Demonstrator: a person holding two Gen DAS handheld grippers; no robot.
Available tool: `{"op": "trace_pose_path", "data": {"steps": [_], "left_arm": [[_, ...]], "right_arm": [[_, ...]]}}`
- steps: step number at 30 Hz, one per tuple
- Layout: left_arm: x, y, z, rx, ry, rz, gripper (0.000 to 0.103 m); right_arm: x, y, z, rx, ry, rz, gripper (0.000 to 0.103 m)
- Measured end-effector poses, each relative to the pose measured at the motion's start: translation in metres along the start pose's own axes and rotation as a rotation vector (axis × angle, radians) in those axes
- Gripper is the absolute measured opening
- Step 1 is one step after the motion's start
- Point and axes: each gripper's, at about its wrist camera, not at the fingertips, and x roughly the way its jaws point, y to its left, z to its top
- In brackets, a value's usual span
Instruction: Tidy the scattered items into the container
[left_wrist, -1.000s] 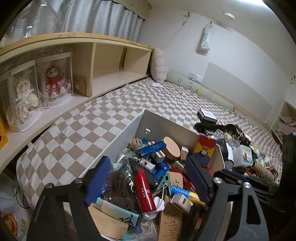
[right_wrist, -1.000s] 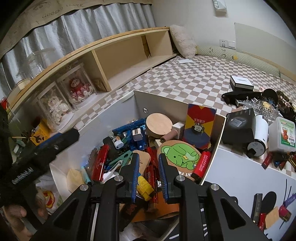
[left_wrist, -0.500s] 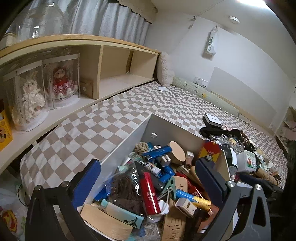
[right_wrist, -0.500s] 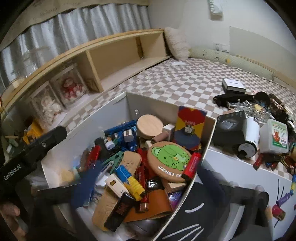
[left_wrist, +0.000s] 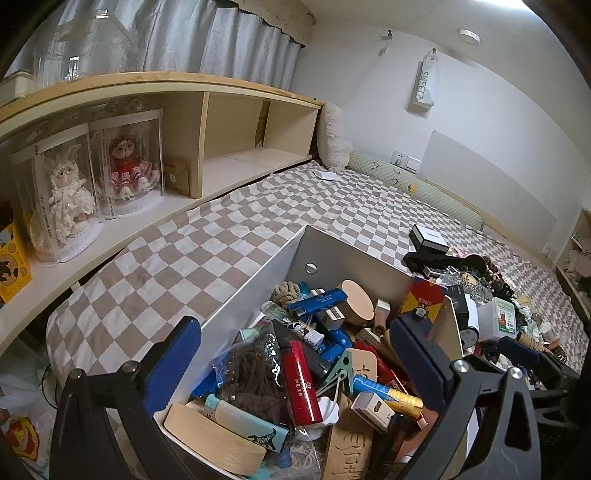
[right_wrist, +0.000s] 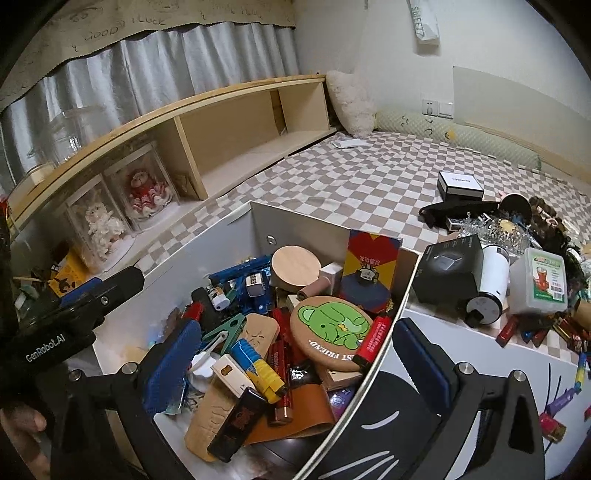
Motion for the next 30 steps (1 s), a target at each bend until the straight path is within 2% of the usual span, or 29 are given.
{"op": "trace_pose_path", "data": {"steps": [6, 16, 30], "left_arm": [[-0.003, -0.008, -0.001, 0.022, 0.002, 0.006, 0.103], [-0.014, -0.023, 0.000, 0.049, -0.002, -0.021, 0.103], [-0.036, -0.056, -0.003, 0.106, -0.020, -0.077, 0.103]], "right_arm": [[-0.010, -0.010, -0.002, 0.012, -0.010, -0.012, 0.103], [-0.053, -0.021, -0.008, 0.020, -0.037, -0.057, 0.103], [-0.112, -0.062, -0.017, 0.066, -0.084, -0.147, 0.103]]}}
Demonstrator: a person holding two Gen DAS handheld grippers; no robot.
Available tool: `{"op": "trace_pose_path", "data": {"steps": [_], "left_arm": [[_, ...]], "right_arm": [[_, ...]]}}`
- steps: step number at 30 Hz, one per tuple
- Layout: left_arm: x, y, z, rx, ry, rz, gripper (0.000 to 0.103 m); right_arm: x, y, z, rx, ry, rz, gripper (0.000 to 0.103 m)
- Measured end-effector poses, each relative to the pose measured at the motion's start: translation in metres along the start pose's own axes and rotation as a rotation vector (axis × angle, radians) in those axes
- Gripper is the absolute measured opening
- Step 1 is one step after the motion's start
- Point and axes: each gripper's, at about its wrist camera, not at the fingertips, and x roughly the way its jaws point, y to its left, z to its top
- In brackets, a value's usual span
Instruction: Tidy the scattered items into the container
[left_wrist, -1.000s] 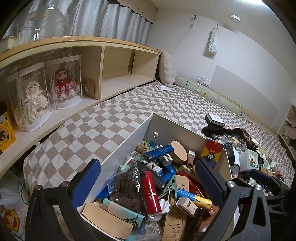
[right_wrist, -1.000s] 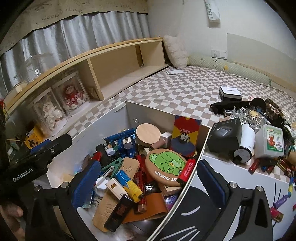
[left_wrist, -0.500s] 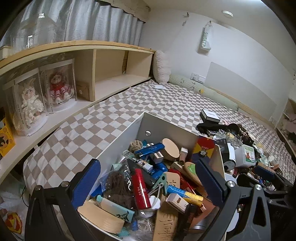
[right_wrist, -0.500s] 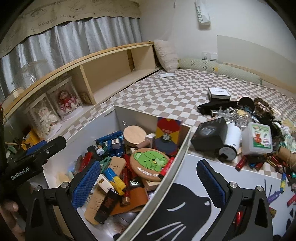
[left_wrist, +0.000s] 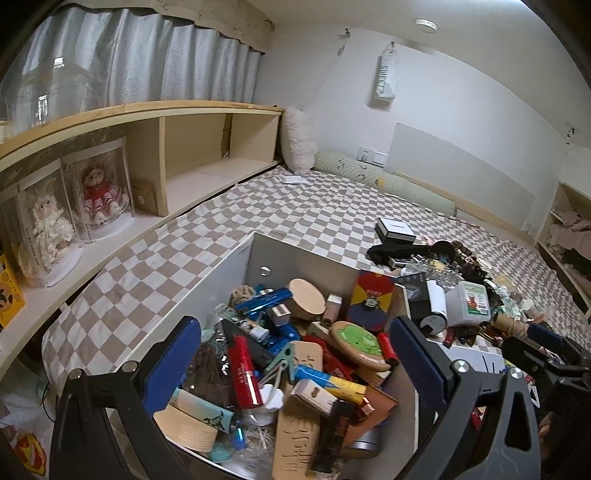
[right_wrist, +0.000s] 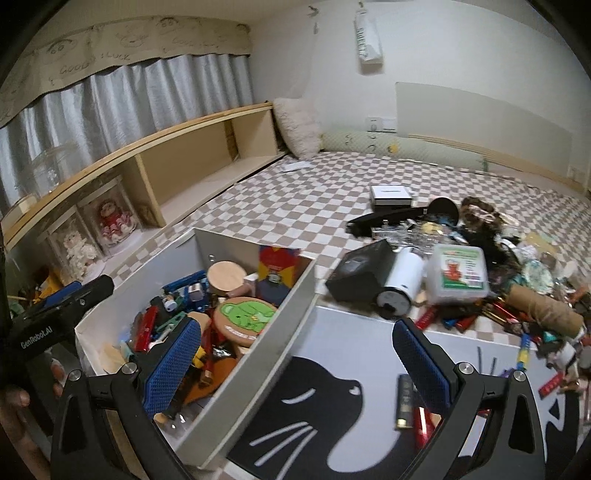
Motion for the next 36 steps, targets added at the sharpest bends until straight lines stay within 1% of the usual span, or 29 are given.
{"op": "trace_pose_path", "data": {"steps": [10, 16, 25, 32, 36], "left_arm": [[-0.014, -0.019, -0.004, 0.037, -0.011, -0.048, 0.103], [-0.017, -0.023, -0.010, 0.049, 0.000, -0.056, 0.103], [-0.034, -0.031, -0.015, 0.062, -0.019, -0.091, 0.103], [-0.043, -0.038, -0.018, 0.079, -0.027, -0.104, 0.103], [-0.047, -0.040, -0.018, 0.070, -0.042, -0.102, 0.103]], "right_arm": [[-0.035, -0.045, -0.011, 0.045, -0.027, -0.097, 0.103], [-0.058, -0.067, -0.018, 0.062, -0.046, -0.142, 0.103], [-0.090, -0.086, -0.028, 0.063, -0.068, -0.192, 0.103], [-0.111, -0.097, -0.039, 0.075, -0.076, -0.222, 0.103], [-0.117, -0.102, -0.045, 0.084, -0.078, -0.235, 0.103]]}}
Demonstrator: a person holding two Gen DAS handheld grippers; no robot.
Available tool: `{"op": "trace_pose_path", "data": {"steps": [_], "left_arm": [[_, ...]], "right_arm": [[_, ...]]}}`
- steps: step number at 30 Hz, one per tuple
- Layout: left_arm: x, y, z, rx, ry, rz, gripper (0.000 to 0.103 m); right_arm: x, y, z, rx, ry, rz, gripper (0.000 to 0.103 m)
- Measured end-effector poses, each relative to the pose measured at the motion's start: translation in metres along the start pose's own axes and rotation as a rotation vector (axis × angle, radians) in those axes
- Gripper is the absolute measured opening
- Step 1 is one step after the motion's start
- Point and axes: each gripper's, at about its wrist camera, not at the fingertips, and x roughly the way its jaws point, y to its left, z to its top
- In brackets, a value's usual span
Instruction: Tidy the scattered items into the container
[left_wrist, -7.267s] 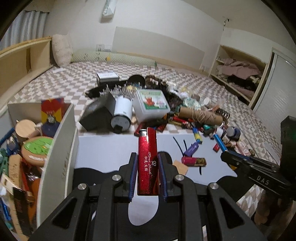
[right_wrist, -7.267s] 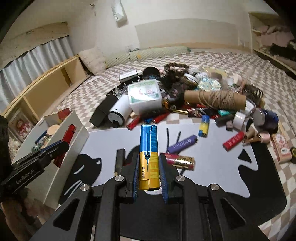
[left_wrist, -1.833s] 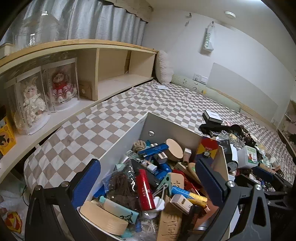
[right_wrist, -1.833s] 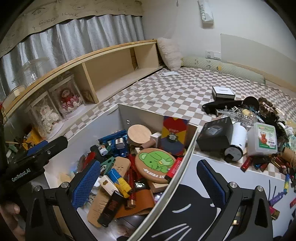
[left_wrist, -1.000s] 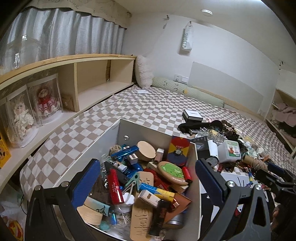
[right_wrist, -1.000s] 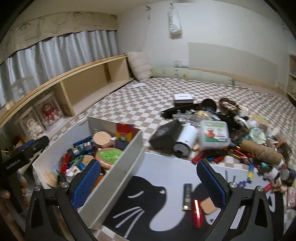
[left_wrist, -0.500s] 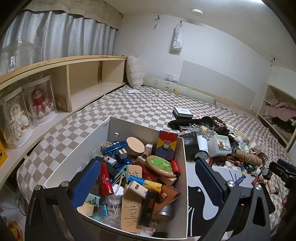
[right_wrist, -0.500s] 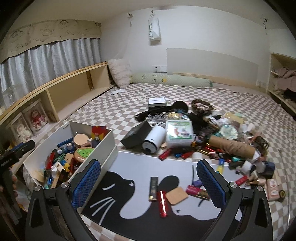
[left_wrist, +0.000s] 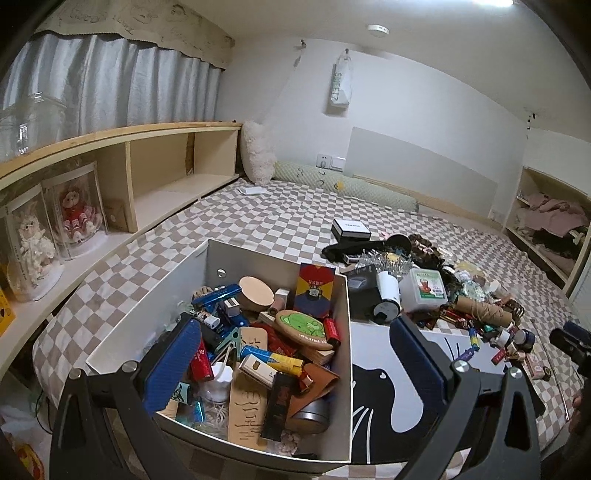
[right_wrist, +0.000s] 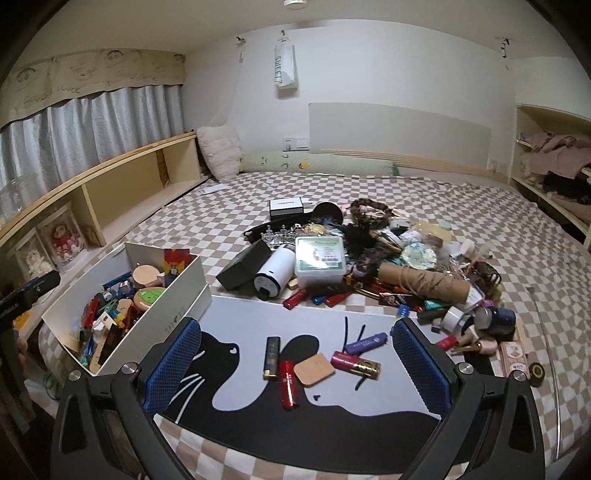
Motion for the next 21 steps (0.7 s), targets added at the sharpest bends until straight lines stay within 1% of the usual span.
{"op": "trace_pose_path", "data": {"steps": [11, 21], "left_arm": [[-0.006, -0.006, -0.005, 0.023, -0.009, 0.000, 0.103], [-0.009, -0.015, -0.013, 0.076, -0.007, -0.001, 0.103]], "right_arm": [[-0.007, -0.004, -0.012, -0.025, -0.004, -0.029, 0.103], [-0.008, -0.010, -0.014, -0.009, -0.009, -0.035, 0.103]]}}
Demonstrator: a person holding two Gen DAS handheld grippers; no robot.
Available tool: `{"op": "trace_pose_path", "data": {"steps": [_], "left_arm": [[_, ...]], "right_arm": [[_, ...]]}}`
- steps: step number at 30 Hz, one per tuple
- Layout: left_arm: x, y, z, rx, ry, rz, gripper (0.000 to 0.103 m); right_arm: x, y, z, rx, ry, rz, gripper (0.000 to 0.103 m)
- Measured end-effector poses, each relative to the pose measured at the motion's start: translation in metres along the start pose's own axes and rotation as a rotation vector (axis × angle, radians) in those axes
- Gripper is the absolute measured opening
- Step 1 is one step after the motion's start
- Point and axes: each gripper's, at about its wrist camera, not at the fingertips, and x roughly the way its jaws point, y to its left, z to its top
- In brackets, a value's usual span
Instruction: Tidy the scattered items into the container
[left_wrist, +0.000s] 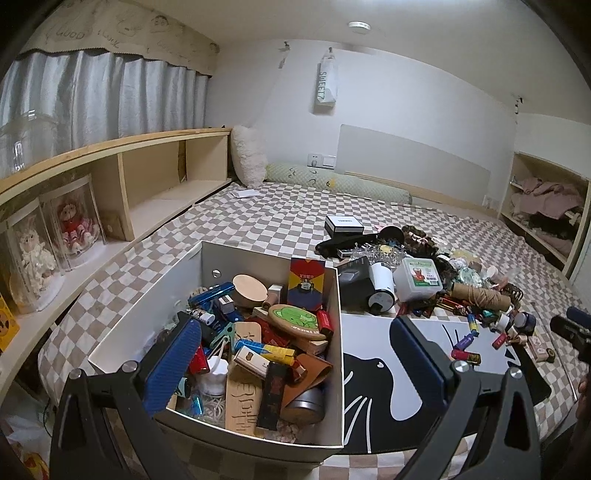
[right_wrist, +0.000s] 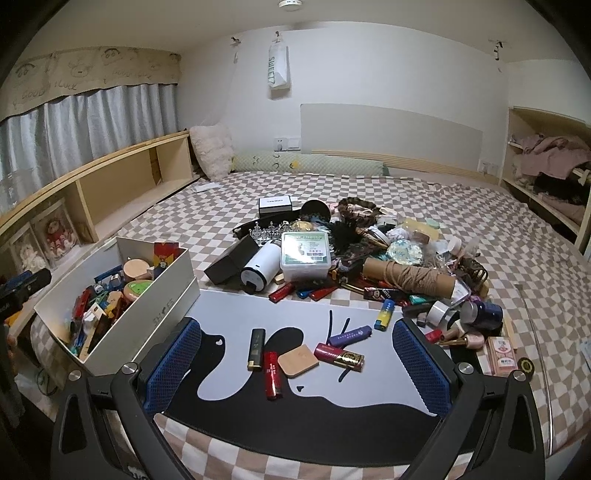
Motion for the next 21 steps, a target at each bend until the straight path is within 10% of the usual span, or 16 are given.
{"op": "trace_pose_path", "data": {"steps": [21], "left_arm": [[-0.0023, -0.0004, -0.0027, 0.008, -0.006, 0.010, 0.103]], "right_arm": [[0.0030, -0.0037, -0.0016, 0.003, 0.014, 0.001, 0.103]]}}
